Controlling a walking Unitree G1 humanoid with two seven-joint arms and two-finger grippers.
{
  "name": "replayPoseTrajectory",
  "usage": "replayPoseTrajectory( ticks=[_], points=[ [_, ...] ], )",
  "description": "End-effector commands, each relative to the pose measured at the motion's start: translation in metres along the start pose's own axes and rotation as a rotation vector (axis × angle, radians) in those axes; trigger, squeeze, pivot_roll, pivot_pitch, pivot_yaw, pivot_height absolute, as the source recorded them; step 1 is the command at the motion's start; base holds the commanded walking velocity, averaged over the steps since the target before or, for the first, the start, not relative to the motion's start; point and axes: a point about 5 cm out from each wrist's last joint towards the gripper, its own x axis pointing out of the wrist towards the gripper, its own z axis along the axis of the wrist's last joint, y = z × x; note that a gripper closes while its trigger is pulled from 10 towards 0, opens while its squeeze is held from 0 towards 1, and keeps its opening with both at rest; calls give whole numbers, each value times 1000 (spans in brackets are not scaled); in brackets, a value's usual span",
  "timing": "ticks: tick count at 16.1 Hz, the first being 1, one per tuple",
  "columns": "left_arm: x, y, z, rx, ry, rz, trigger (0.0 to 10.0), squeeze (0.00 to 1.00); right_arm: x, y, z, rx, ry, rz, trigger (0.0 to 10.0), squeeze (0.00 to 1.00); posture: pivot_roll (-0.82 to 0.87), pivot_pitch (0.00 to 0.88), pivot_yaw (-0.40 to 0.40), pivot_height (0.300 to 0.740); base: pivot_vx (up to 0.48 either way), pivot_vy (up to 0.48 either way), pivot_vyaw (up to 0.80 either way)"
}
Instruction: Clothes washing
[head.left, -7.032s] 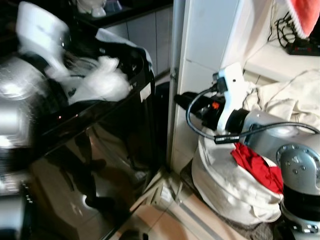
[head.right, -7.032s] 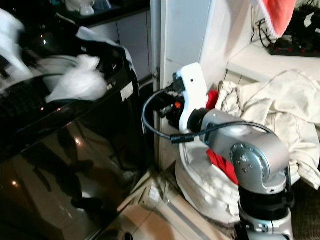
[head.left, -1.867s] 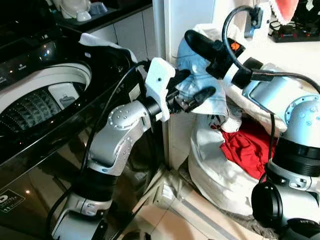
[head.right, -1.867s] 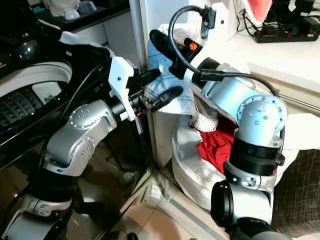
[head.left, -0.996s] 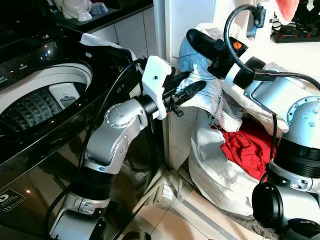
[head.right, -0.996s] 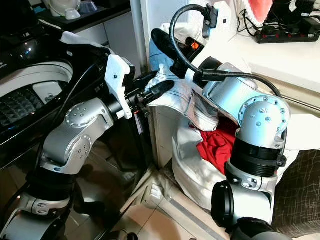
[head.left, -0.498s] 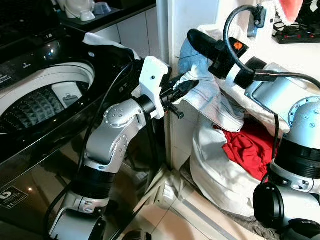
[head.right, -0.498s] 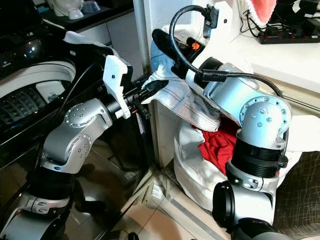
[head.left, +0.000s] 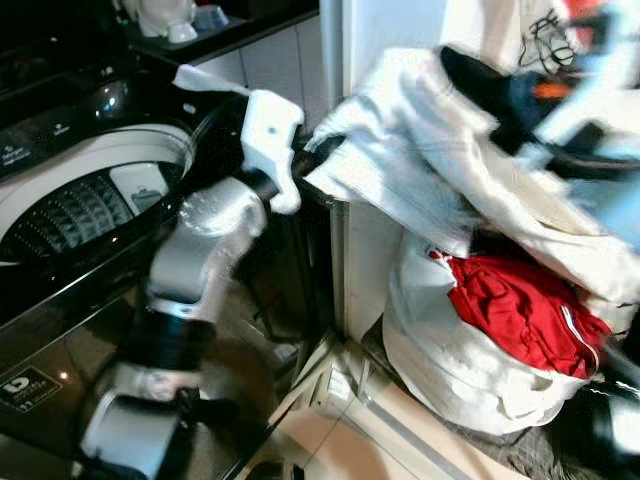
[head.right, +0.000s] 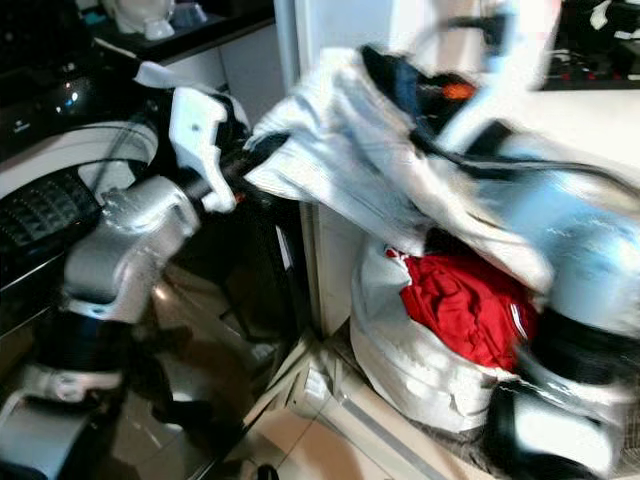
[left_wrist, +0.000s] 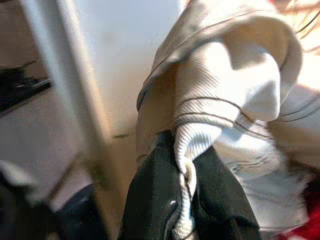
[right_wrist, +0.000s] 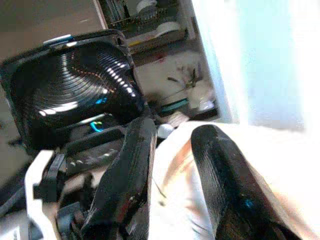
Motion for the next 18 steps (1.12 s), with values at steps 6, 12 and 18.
replayPoseTrajectory(
  ticks=[6,12,18],
  points=[
    [7,93,77,394,-2,344,0,0,-28,16,-56,-288,410,108,10000,0,-9,0,121,740,0,0,0],
    [-69,159,252,1271,-244,1253,0,0,-19,15,-61,-343,376,70,10000,0,-25,0,140,740,0,0,0],
    [-35,177,100,925,252,877,0,0,-12,23,-77,-336,406,135,10000,0,9,0,91,740,0,0,0]
  ],
)
